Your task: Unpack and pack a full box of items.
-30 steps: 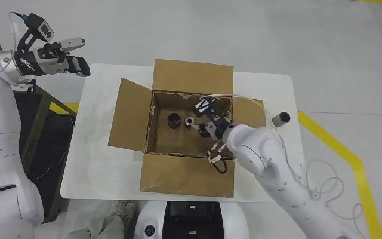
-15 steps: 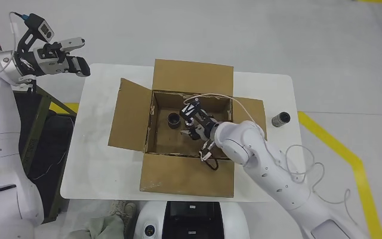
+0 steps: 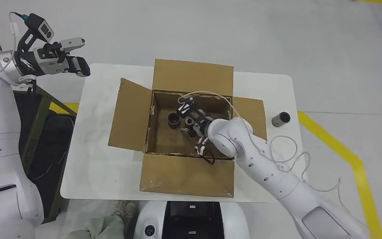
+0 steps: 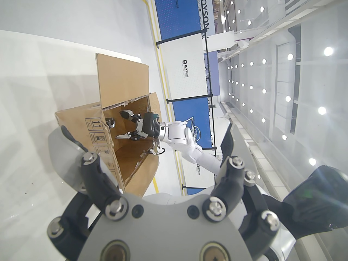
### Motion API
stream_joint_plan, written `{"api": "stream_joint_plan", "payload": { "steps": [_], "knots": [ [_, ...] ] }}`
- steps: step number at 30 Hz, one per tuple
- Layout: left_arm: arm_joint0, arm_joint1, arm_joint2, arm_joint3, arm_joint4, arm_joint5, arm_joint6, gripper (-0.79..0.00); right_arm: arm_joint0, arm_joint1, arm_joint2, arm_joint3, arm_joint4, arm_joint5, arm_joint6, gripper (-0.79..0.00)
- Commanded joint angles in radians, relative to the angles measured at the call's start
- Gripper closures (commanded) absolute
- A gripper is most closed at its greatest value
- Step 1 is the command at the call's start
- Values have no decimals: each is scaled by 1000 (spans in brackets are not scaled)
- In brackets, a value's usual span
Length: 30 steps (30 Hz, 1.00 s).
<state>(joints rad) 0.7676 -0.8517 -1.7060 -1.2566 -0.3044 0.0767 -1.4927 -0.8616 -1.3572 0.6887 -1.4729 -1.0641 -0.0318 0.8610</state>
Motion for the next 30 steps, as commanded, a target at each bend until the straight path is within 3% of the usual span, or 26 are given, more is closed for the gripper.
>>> {"api": "stream_joint_plan", "payload": {
  "steps": [1, 24, 27, 30],
  "knots": [
    [0, 0, 0, 0, 0, 0, 0, -785, 6, -6, -3, 21, 8, 2, -6, -656],
    [0, 0, 0, 0, 0, 0, 0, -785, 64, -70, -40, 196, 48, -25, -33, -582],
    [0, 0, 0, 0, 0, 0, 0, -785, 65, -76, -41, 214, 51, -30, -43, -533],
    [0, 0, 0, 0, 0, 0, 0, -785, 66, -81, -39, 224, 55, -38, -49, -400]
  ]
}}
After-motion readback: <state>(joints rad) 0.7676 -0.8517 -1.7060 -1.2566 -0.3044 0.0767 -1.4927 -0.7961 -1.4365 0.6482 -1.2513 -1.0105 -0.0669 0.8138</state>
